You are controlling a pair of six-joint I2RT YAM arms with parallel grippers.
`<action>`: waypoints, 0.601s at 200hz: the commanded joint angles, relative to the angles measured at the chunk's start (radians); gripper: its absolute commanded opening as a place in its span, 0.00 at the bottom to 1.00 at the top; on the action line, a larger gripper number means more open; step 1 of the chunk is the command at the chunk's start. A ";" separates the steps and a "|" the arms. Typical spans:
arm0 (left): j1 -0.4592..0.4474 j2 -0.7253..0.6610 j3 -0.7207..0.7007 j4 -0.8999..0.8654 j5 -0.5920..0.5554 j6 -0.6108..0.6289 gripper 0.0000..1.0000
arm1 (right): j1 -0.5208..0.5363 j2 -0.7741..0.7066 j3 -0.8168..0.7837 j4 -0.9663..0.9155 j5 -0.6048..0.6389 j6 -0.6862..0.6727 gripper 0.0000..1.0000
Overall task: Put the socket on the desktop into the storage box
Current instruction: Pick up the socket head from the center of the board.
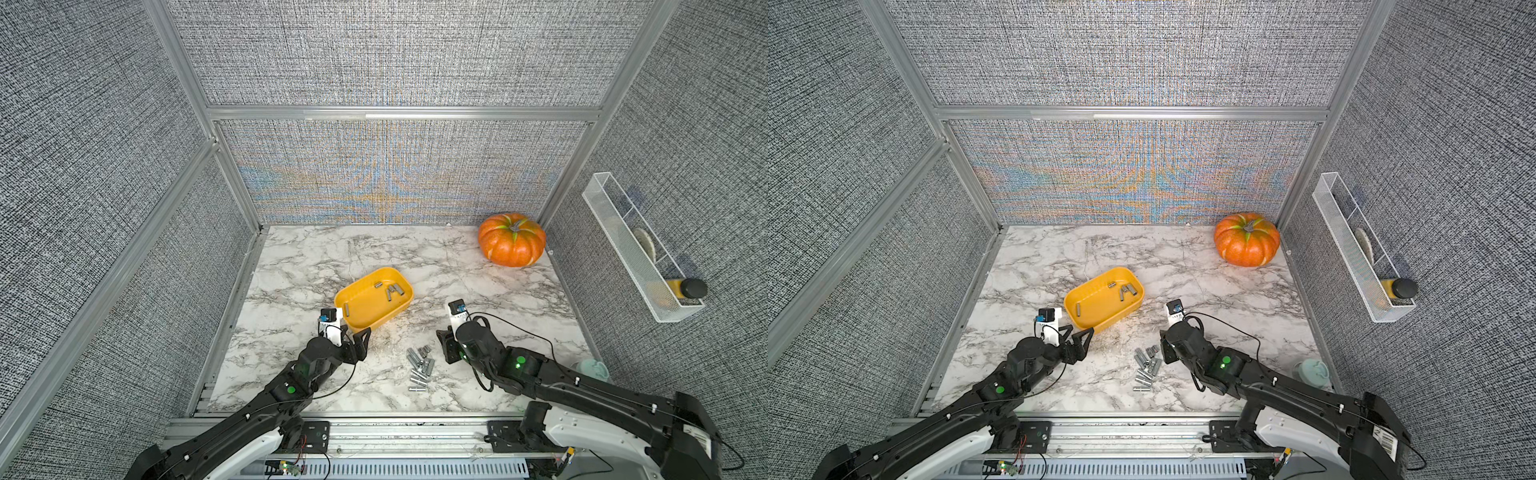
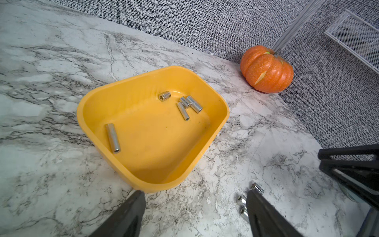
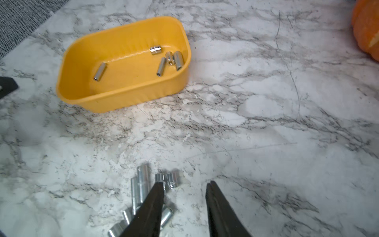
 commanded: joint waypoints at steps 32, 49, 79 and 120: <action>-0.004 0.093 0.012 0.101 0.144 0.040 0.80 | -0.060 0.091 -0.045 0.133 -0.159 -0.032 0.41; -0.010 0.121 0.019 0.115 0.167 0.045 0.80 | -0.060 0.133 -0.037 0.146 -0.168 -0.035 0.41; -0.023 0.159 0.032 0.125 0.180 0.055 0.79 | -0.060 0.199 -0.020 0.158 -0.186 -0.039 0.40; -0.032 0.184 0.036 0.133 0.183 0.062 0.79 | -0.060 0.279 -0.002 0.169 -0.221 -0.051 0.38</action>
